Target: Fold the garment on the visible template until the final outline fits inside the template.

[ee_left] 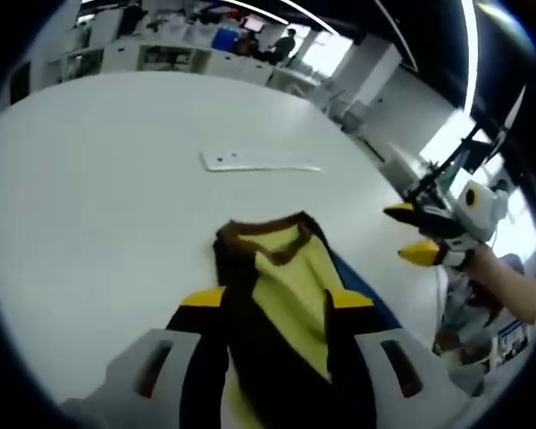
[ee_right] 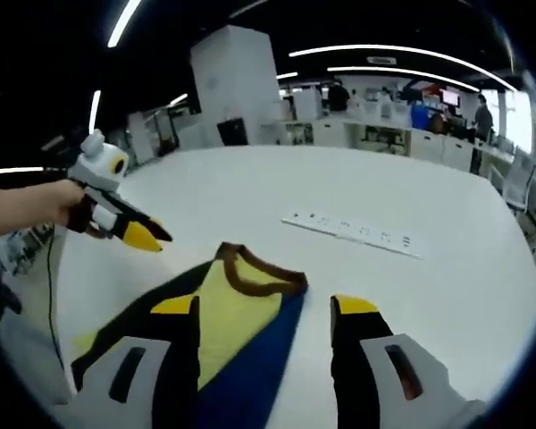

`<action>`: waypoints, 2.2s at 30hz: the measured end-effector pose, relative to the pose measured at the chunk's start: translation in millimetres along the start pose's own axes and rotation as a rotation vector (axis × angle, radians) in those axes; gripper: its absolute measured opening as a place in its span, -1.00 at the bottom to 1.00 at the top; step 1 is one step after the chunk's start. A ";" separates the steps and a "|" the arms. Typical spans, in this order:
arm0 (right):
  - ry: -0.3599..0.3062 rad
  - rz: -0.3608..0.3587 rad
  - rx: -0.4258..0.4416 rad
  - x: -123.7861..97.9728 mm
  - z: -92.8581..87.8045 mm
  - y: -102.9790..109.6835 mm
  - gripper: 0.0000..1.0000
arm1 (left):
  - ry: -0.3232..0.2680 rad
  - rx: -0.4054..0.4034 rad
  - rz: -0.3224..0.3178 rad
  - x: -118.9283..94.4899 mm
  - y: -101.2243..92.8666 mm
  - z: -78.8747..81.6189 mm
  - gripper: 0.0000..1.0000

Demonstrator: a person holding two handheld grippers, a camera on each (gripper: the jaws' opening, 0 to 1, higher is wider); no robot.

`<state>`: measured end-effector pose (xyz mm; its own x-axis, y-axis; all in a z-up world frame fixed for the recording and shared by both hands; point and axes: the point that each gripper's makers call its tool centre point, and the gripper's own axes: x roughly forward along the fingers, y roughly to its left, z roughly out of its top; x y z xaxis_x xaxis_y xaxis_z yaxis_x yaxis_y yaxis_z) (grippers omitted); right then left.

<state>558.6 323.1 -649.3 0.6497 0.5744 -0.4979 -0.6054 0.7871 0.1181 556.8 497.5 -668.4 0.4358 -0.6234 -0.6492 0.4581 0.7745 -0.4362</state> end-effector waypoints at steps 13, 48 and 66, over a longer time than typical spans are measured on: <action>-0.012 -0.005 0.029 -28.6 -11.3 16.4 0.43 | -0.015 0.050 0.011 -22.2 -16.6 -16.7 0.16; -0.040 0.006 0.070 -108.8 -33.8 56.8 0.96 | -0.079 0.159 -0.029 -85.3 -77.0 -59.2 0.59; -0.024 -0.004 0.110 -141.7 -62.0 75.0 0.99 | -0.077 0.167 -0.039 -107.7 -92.7 -89.5 0.71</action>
<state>392.7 286.8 -623.1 0.6640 0.5751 -0.4778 -0.5494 0.8087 0.2099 398.1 502.5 -613.8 0.4706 -0.6641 -0.5810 0.5954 0.7250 -0.3463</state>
